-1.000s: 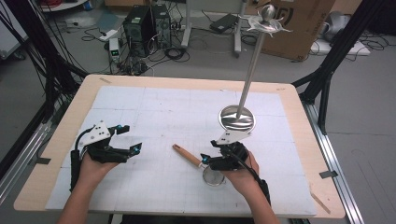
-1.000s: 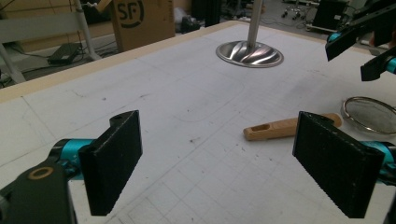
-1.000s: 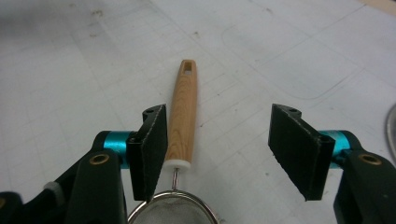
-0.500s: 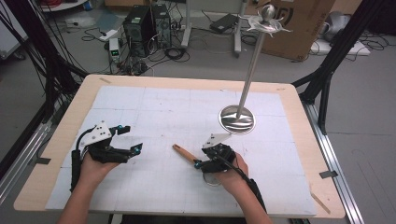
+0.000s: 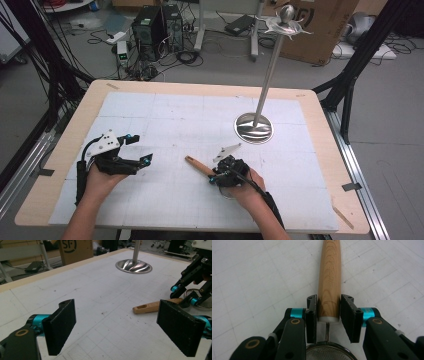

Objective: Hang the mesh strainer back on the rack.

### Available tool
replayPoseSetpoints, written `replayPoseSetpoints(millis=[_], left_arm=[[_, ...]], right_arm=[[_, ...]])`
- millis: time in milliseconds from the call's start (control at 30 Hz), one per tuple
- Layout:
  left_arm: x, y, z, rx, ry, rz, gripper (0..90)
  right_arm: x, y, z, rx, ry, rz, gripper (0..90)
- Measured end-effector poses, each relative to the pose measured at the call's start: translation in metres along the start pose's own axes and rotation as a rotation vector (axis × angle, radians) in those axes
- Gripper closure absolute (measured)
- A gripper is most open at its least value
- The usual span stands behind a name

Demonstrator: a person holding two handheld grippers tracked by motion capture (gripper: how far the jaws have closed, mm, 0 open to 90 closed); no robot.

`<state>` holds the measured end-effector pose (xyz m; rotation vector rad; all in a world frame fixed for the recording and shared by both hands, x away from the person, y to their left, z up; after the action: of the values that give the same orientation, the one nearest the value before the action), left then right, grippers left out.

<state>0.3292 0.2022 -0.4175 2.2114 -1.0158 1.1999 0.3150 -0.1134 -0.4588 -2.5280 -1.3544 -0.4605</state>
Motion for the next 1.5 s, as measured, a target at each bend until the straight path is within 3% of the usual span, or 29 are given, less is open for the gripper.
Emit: replayPoseSetpoints(millis=[333,567,933,1233,1500], left_arm=[[-0.001,0.000,0.001,0.003,-0.002,-0.003,16.3],[-0.001,0.001,0.003,-0.001,-0.006,-0.005,16.3],[-0.001,0.000,0.002,0.003,-0.004,-0.005,16.3],[0.000,-0.002,-0.001,0.011,0.004,-0.010,16.4],[-0.001,-0.001,0.001,0.006,-0.001,-0.008,16.5]], right_arm=[[-0.019,0.010,-0.010,-0.019,-0.005,0.008,69.2],[-0.031,0.016,-0.015,0.000,-0.014,0.030,68.8],[-0.025,0.016,-0.012,0.008,-0.067,0.023,64.8],[-0.017,0.013,-0.012,0.007,-0.146,0.014,59.7],[-0.010,0.010,-0.011,-0.026,-0.228,-0.007,59.6]])
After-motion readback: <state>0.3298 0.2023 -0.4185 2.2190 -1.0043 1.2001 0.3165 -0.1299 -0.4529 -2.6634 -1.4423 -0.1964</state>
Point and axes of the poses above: each handheld gripper's, and its own axes: z roughly forward along the jaws, x roughly out of its top, y roughly to its right, the point moved 4 cm from there along z, roughly forward along the jaws, and after that the axes turned 15 degrees about -y, right-handed, at the moved point
